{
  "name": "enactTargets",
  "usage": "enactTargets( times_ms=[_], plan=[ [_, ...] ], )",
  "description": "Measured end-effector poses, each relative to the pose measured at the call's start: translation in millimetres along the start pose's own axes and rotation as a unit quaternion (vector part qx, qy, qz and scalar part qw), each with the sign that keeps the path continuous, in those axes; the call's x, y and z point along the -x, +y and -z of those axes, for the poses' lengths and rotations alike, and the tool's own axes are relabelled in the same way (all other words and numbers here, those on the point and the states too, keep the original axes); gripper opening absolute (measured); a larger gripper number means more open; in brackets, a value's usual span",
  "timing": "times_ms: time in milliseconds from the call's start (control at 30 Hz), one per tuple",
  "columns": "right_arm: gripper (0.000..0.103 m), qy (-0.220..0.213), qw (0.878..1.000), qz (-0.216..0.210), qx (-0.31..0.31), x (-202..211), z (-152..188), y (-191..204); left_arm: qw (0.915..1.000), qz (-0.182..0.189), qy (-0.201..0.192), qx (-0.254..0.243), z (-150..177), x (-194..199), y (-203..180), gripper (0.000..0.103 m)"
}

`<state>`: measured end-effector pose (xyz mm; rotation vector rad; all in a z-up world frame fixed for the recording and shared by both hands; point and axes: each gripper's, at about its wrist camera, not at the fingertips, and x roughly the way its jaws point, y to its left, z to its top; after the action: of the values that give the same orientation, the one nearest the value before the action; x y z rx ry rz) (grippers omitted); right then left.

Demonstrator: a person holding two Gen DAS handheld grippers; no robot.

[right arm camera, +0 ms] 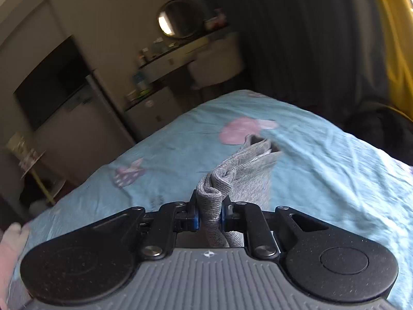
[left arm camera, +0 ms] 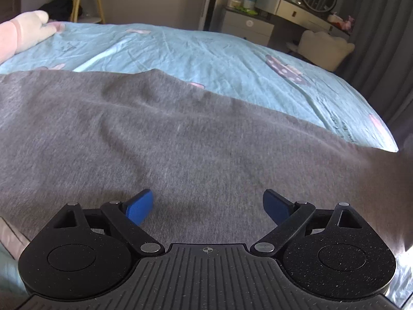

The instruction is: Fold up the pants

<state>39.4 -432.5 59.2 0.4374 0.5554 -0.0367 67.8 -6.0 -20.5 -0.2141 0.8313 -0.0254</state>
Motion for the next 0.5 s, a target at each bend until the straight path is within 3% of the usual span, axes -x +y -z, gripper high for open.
enactTargets(
  times_ms=[133,267,300,333,400,500],
  plan=[
    [0.014,0.057,0.991,-0.071,0.096,-23.3,33.0,88.7,0.9998,0.017,-0.005,0.012,-0.9,8.1,4.7,0.096],
    [0.015,0.127,0.974,-0.121,0.142,-43.9,94.2,144.6,0.9993,0.029,-0.007,0.021,-1.8,13.5,10.7,0.096],
    [0.017,0.148,0.970,-0.124,0.144,-49.0,110.0,153.2,0.9992,0.034,-0.007,0.020,-1.6,13.5,11.7,0.096],
    [0.026,0.173,0.966,-0.124,0.145,-53.9,123.3,158.3,0.9991,0.038,-0.007,0.019,-1.0,13.2,12.4,0.096],
    [0.028,0.217,0.960,-0.129,0.124,-59.6,142.1,158.4,0.9990,0.041,-0.002,0.016,0.0,11.3,12.9,0.096],
    [0.029,0.206,0.967,-0.131,0.070,-43.1,140.1,143.6,0.9979,0.062,0.002,0.020,0.8,8.4,14.0,0.096]
  ],
)
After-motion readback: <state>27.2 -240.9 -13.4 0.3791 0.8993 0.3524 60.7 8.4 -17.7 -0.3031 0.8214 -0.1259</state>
